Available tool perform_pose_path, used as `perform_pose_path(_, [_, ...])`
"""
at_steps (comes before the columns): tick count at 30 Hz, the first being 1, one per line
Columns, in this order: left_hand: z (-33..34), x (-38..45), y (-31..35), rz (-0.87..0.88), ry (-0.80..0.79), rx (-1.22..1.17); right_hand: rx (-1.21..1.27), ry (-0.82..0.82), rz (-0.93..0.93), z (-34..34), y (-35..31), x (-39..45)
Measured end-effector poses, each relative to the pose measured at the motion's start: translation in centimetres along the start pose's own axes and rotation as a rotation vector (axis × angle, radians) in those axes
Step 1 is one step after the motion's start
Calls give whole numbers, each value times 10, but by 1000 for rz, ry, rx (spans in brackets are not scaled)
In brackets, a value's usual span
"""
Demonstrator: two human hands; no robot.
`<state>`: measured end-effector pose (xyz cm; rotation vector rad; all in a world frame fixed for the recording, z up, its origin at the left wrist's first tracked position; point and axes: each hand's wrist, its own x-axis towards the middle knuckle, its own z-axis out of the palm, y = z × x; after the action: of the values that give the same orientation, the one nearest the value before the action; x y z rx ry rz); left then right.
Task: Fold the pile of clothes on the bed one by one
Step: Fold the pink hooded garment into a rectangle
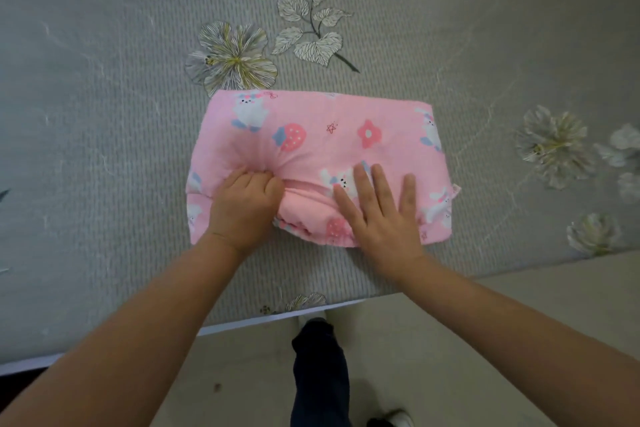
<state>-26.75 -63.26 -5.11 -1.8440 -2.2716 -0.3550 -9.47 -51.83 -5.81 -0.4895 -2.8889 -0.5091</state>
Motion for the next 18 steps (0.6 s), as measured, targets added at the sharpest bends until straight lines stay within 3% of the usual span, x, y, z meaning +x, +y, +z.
perform_pose_path(9, [-42, 40, 10, 84, -108, 8, 176, -32, 51, -21, 49, 33])
perform_pose_path(13, [-72, 104, 44, 213, -93, 39, 116, -34, 95, -64, 117, 25])
perform_pose_path(18, [-113, 218, 146, 449, 70, 65, 13, 64, 293, -123, 240, -32])
